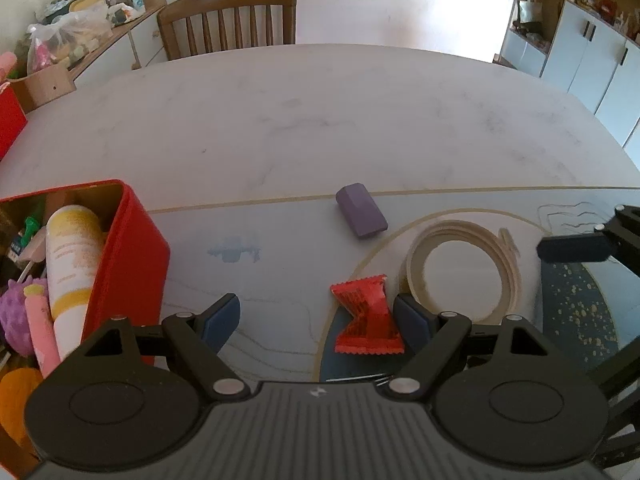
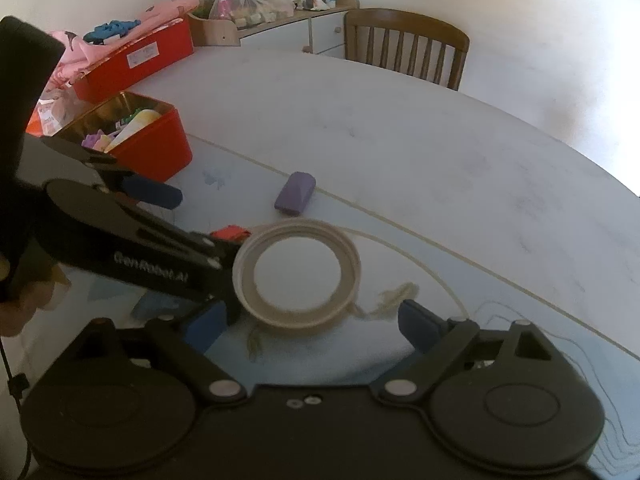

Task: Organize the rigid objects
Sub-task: 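Move left tool toward red wrapper while right tool moves toward beige tape roll, then close left tool on the red wrapper while right tool closes on the beige tape roll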

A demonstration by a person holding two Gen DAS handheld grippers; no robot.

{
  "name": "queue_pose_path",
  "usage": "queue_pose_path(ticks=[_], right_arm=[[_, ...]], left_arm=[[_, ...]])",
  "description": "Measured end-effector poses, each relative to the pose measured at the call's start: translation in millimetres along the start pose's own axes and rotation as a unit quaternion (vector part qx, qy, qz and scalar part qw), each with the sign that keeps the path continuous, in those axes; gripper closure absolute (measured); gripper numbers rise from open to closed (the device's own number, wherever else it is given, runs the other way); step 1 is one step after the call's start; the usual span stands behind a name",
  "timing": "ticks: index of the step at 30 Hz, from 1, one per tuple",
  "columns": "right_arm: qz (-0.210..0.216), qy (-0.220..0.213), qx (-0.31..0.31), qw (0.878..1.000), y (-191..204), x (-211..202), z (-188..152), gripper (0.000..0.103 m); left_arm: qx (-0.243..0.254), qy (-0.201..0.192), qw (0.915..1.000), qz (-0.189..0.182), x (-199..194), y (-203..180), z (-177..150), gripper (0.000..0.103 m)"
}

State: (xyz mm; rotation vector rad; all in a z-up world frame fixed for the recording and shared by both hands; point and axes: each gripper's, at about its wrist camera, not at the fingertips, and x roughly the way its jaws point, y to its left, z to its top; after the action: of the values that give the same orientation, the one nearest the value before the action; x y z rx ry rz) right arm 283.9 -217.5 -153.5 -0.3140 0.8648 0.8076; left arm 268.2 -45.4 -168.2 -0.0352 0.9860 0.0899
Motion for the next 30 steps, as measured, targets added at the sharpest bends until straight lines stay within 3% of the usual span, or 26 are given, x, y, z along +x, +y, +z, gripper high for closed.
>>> queue_pose_path(ticks=[7,11,15,19,30], right_arm=[[0.001,-0.002,-0.009,1.0,1.1,11.1,7.8,0.018],[0.017,-0.002,0.003,1.0,-1.2,14.8,10.9,0.027],[0.015,-0.006,0.004,1.0,0.1,15.1,12.8,0.027],[0.012,-0.008,0.019,1.0,-2.6,12.3,12.0,0.027],[-0.002,-0.008,0.056,0.998,-2.7,-14.9,7.0,0.027]], left_arm=[[-0.018,0.003,0.9997,-0.014,3.3,4.2,2.3,0.033],[-0.023,-0.001,0.9995,-0.023,0.3,3.7,2.0,0.049],[-0.022,0.001,0.9991,-0.038,-2.0,1.5,1.6,0.07],[-0.015,0.002,0.999,-0.043,-3.8,-1.7,0.7,0.08],[-0.016,-0.004,0.9991,-0.04,-20.9,-4.9,3.9,0.081]])
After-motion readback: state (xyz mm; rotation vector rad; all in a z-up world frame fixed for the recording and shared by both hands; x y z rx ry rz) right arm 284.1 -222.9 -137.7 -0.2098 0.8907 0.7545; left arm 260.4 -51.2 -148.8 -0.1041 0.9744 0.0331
